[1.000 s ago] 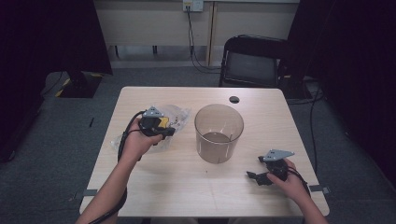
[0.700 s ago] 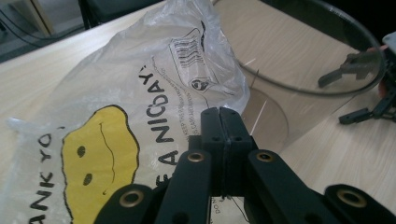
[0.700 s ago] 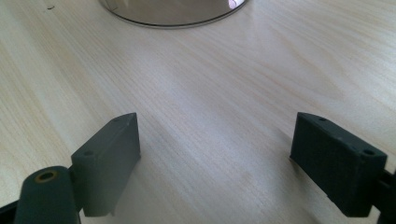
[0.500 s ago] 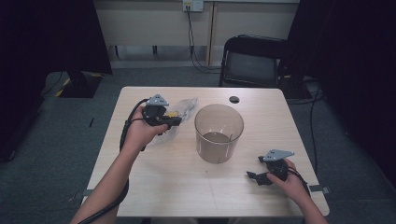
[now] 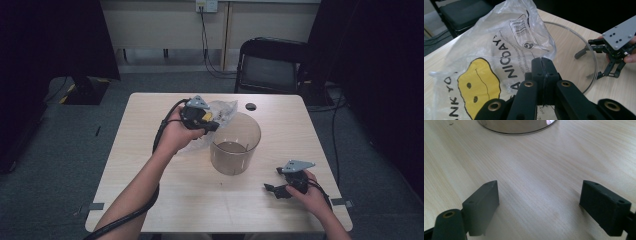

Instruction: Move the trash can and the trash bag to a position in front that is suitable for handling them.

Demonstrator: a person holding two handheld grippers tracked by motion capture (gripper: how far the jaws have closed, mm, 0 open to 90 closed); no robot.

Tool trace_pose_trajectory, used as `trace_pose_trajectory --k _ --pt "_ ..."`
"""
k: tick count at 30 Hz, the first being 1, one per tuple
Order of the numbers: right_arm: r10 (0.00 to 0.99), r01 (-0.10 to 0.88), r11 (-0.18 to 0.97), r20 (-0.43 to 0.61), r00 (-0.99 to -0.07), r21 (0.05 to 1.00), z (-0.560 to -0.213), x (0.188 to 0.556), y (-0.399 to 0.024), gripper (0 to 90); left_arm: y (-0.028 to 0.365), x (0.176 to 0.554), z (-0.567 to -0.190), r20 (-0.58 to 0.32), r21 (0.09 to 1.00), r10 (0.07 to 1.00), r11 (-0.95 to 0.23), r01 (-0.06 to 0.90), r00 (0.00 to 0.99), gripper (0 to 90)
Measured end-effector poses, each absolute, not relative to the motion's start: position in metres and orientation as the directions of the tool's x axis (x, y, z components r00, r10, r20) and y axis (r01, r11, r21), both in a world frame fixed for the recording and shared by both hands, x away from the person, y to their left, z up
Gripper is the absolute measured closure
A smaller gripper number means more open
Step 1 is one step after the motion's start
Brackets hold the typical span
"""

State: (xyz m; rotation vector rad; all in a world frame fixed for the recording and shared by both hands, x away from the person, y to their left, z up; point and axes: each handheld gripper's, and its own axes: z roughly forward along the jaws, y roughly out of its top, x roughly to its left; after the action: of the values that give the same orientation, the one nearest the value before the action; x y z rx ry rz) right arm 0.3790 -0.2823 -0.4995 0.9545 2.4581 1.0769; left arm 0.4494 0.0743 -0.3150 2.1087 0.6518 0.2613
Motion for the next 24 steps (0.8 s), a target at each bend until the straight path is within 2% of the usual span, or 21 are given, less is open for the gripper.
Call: trace_pose_trajectory --k 12,24 --pt "0.674 0.456 0.501 -0.001 -0.739 0.736 -0.500 0.379 -0.282 14.9 0.033 0.457 -0.333 -0.086 0.797 0.477 -0.494 0.348 0.875 89.8" --pt "0.674 0.457 0.500 0.000 -0.738 0.736 -0.500 0.379 -0.282 14.8 0.028 0.460 -0.358 -0.135 0.754 0.462 -0.526 0.394 0.877 89.7"
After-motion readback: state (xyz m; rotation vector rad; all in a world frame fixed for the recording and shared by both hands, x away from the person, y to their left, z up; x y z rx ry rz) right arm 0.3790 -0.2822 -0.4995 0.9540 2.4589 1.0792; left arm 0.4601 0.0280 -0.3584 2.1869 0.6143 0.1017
